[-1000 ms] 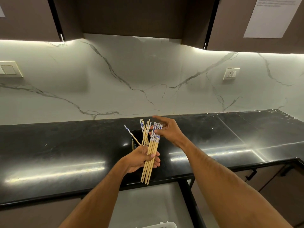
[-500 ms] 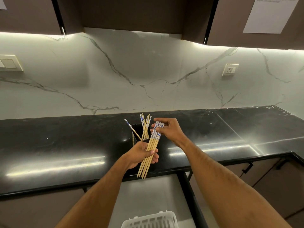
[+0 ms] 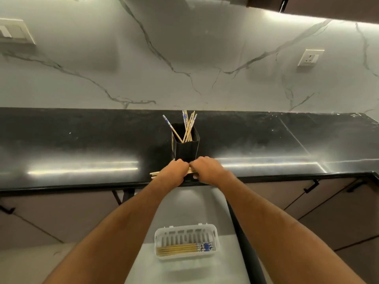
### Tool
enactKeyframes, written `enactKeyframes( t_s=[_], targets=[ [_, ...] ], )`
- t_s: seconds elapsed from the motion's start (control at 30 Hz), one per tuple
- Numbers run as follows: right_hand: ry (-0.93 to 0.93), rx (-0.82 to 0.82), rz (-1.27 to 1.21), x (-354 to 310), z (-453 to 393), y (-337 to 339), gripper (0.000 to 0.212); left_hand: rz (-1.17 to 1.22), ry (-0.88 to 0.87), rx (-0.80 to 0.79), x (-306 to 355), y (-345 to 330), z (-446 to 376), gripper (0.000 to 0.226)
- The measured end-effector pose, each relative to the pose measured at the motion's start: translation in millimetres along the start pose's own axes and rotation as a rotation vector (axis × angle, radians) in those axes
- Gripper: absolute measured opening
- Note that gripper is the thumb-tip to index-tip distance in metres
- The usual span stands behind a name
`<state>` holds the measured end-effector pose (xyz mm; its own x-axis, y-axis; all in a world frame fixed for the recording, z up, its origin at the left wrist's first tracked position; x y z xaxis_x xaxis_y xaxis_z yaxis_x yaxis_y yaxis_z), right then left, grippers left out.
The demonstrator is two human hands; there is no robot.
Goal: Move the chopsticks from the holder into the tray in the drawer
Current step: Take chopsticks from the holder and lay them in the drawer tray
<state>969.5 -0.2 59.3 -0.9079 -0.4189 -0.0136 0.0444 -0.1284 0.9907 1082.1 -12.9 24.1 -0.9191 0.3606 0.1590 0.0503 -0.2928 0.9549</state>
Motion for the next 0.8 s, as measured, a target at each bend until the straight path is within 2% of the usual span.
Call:
enactKeyframes(
  t_s=[0.13, 0.3, 0.53, 0.8],
  targets=[
    [-0.019, -0.057, 0.083, -10, 8, -31, 0.018, -0.058, -0.018, -0.037, 1, -34, 11, 0.037],
    [-0.036, -0.089, -0.029, -7, 32, -76, 0.014, 0.046, -0.071, 0.059, 15, -79, 38, 0.033],
    [-0.001, -0.204, -0.094, -11, 69, -161, 0.006, -0.001, -0.082, 0.013, 22, -151, 75, 0.025],
    [0.007, -0.188, -0.056, -20, 96, -229, 0.022, -0.097, -0.091, -0.035, 26, -221, 91, 0.03]
  ],
)
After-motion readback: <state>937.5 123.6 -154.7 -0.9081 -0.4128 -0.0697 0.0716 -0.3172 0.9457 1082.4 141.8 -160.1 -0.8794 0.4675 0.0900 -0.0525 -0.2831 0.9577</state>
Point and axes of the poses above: each hand's wrist, its own z-axis away from the middle knuckle, its own y-axis out of the back of the hand, x = y × z, the point moved 4 cm from there along -z, towards the middle knuckle, and after that the axes turned 5 degrees about -y, right-handed, at the moved point
